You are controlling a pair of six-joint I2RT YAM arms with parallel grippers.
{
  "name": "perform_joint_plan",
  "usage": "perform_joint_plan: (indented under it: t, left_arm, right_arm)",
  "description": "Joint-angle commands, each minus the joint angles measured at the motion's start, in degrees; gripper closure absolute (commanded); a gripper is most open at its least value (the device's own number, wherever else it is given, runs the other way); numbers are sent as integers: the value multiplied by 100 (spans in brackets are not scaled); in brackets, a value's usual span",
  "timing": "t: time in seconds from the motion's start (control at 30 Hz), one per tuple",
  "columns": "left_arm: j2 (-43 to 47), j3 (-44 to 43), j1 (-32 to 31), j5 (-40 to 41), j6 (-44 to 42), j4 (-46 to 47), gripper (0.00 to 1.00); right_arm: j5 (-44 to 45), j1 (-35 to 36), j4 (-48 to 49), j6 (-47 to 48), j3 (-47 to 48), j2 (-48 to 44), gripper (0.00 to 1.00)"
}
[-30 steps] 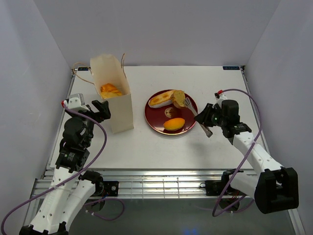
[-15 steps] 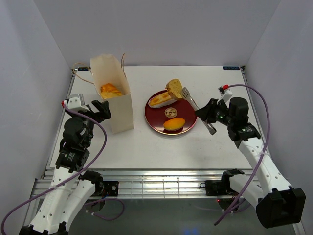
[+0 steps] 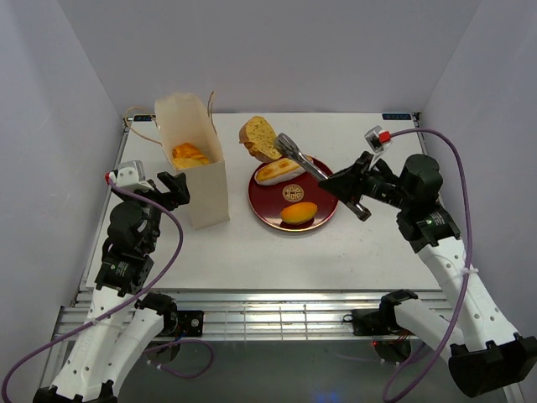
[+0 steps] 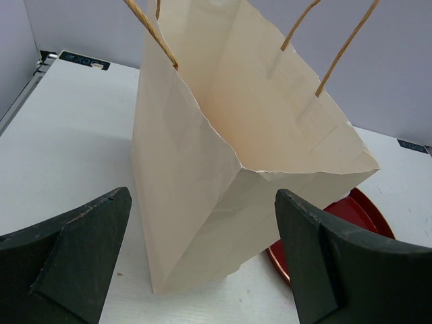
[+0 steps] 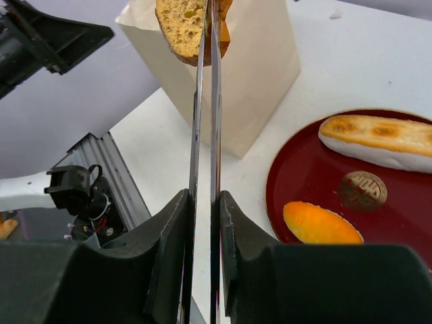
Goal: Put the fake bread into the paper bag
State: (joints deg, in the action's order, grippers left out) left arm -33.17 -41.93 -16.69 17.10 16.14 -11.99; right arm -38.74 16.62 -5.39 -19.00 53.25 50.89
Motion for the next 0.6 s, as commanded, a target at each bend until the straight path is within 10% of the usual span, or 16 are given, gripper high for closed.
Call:
perform_joint_plan:
  t: [0.0,0.57]
  left_arm:
    - [56,-43,-28,-40,21,21,2]
    - [161,-25,-36,-5,3,39,2]
  right_arm:
    - [-152,393,634,125,492,104,72]
    - [1176,1994,864,213,2732,2275,74]
